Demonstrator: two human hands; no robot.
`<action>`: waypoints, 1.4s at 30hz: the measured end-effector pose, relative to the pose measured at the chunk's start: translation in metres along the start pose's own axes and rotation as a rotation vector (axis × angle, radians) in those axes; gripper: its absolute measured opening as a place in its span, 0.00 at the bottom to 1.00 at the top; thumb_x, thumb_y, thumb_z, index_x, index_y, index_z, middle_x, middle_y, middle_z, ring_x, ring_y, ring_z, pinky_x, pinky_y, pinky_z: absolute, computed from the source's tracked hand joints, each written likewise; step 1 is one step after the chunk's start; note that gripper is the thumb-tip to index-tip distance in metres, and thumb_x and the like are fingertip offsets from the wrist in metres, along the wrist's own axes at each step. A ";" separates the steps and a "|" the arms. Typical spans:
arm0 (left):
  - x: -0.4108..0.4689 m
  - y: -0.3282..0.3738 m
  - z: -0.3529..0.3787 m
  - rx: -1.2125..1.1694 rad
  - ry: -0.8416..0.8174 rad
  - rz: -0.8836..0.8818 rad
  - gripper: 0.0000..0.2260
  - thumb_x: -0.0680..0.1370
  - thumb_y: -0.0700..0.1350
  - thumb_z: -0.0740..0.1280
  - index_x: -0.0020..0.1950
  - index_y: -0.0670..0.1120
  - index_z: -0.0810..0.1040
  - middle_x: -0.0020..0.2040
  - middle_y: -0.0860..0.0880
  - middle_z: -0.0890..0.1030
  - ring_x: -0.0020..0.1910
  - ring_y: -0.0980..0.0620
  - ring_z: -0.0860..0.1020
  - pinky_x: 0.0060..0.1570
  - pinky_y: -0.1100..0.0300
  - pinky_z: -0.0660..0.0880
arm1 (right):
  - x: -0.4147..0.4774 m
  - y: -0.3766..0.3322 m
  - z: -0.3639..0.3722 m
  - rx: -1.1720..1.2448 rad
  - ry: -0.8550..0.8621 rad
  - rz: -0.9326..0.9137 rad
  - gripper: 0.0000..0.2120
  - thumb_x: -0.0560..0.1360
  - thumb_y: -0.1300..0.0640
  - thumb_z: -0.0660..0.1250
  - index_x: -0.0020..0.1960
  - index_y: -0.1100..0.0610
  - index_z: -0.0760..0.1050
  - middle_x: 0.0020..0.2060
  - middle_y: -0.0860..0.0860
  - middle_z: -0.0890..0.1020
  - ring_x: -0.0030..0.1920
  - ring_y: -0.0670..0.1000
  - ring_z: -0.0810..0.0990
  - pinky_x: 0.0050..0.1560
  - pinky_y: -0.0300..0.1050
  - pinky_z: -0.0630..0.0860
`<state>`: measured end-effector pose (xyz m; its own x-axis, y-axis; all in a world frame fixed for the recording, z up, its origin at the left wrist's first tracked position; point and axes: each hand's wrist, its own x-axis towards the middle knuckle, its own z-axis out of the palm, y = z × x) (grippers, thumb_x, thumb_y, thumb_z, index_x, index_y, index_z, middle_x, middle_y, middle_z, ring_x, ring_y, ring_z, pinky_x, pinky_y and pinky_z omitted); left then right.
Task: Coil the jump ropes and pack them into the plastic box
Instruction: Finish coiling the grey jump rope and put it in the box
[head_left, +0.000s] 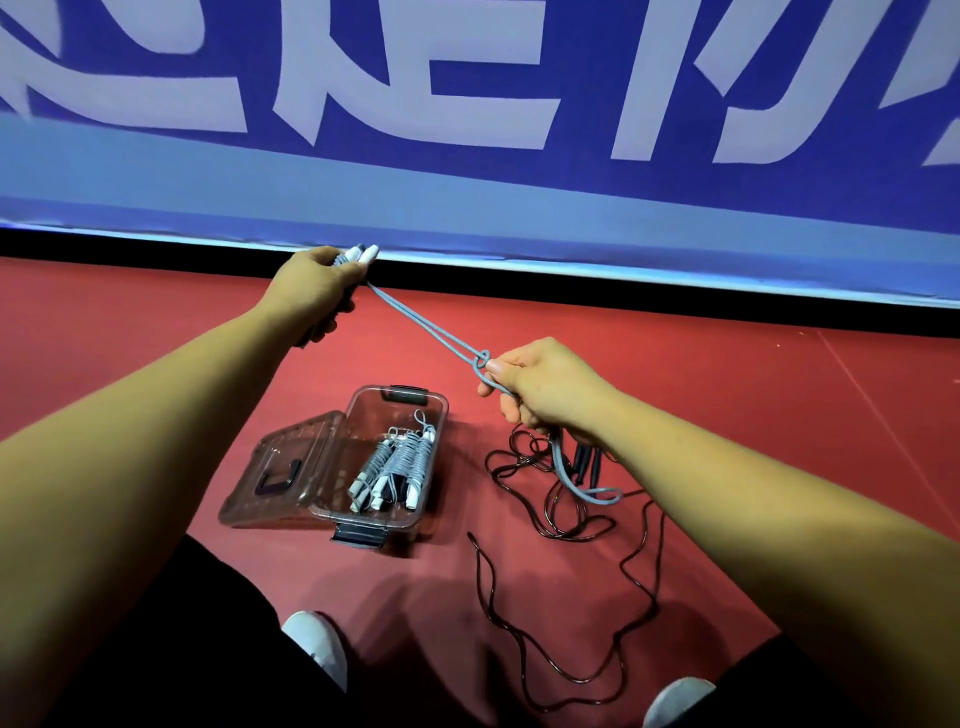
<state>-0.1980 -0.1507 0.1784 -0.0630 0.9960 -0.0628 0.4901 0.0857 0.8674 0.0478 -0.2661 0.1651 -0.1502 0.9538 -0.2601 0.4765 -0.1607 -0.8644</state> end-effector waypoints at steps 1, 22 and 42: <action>0.000 -0.001 0.000 0.015 0.003 -0.002 0.22 0.75 0.66 0.67 0.46 0.46 0.77 0.34 0.45 0.75 0.24 0.49 0.67 0.22 0.64 0.62 | 0.000 0.000 0.001 0.030 -0.003 0.024 0.17 0.83 0.56 0.57 0.48 0.66 0.79 0.27 0.57 0.76 0.20 0.48 0.66 0.22 0.36 0.64; -0.028 0.027 0.014 0.133 -0.094 0.125 0.19 0.75 0.67 0.64 0.42 0.52 0.73 0.35 0.48 0.76 0.25 0.48 0.69 0.21 0.64 0.61 | 0.001 0.030 -0.027 0.087 0.114 0.156 0.13 0.82 0.62 0.56 0.43 0.64 0.75 0.40 0.61 0.82 0.31 0.53 0.80 0.35 0.45 0.80; -0.029 0.020 0.017 0.036 -0.218 0.060 0.16 0.77 0.61 0.66 0.44 0.48 0.73 0.35 0.44 0.74 0.23 0.49 0.68 0.24 0.63 0.62 | 0.003 0.002 -0.002 0.447 -0.103 0.023 0.09 0.76 0.65 0.64 0.38 0.57 0.76 0.29 0.51 0.74 0.28 0.47 0.67 0.30 0.39 0.62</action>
<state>-0.1716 -0.1776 0.1897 0.1547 0.9806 -0.1204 0.5184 0.0232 0.8548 0.0499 -0.2627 0.1631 -0.2401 0.9223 -0.3028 0.0632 -0.2964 -0.9530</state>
